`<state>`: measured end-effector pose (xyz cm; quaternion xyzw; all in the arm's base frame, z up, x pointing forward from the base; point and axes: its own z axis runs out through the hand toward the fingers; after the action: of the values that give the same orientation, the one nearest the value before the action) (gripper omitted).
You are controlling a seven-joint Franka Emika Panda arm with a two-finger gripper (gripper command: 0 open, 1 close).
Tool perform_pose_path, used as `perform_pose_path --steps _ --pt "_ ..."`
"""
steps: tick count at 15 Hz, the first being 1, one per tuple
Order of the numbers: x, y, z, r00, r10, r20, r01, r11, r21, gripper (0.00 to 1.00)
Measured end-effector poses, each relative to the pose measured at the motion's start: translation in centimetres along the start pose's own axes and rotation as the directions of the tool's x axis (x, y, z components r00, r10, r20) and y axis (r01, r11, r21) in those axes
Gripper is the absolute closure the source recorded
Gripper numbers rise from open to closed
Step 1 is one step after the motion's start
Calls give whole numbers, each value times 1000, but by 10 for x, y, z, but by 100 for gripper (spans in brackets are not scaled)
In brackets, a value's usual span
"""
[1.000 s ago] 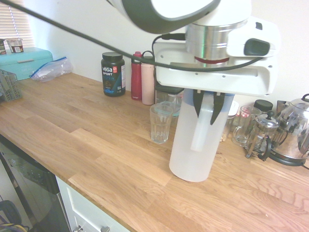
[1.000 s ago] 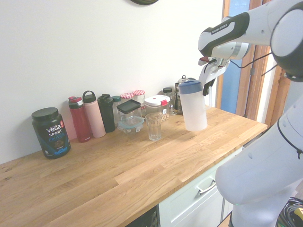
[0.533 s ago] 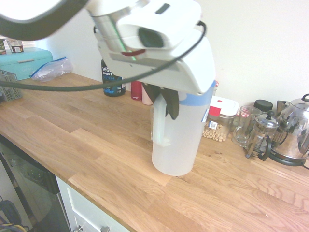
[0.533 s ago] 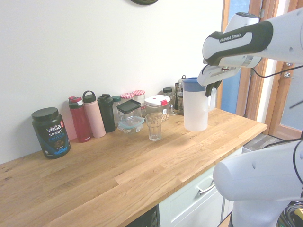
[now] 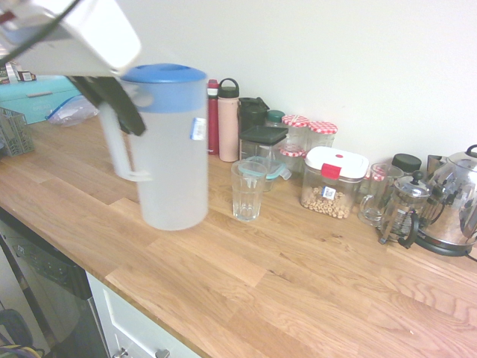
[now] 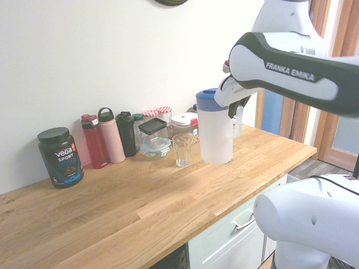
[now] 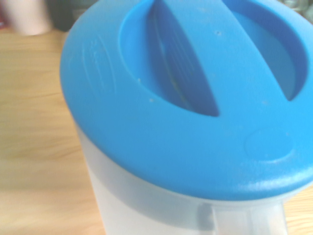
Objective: Pour me some water
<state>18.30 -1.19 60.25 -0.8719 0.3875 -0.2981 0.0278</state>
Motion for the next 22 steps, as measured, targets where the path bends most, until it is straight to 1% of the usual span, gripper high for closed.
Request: perform_pose_path --steps 2,5,7,10,13,17,22 --pt "-38 -33 -11 999 -45 -3 45 998 53 100" --pt "-76 -89 3 997 -76 0 76 991 112 100" --pt "-84 -121 26 997 -81 8 80 989 127 100" --pt "-83 -167 61 995 -92 43 85 986 141 100" --pt "-92 -209 91 990 -123 64 113 983 143 100" --pt "-101 -235 127 989 -136 52 129 984 125 100" --pt "-104 -247 162 991 -123 48 118 989 90 100"
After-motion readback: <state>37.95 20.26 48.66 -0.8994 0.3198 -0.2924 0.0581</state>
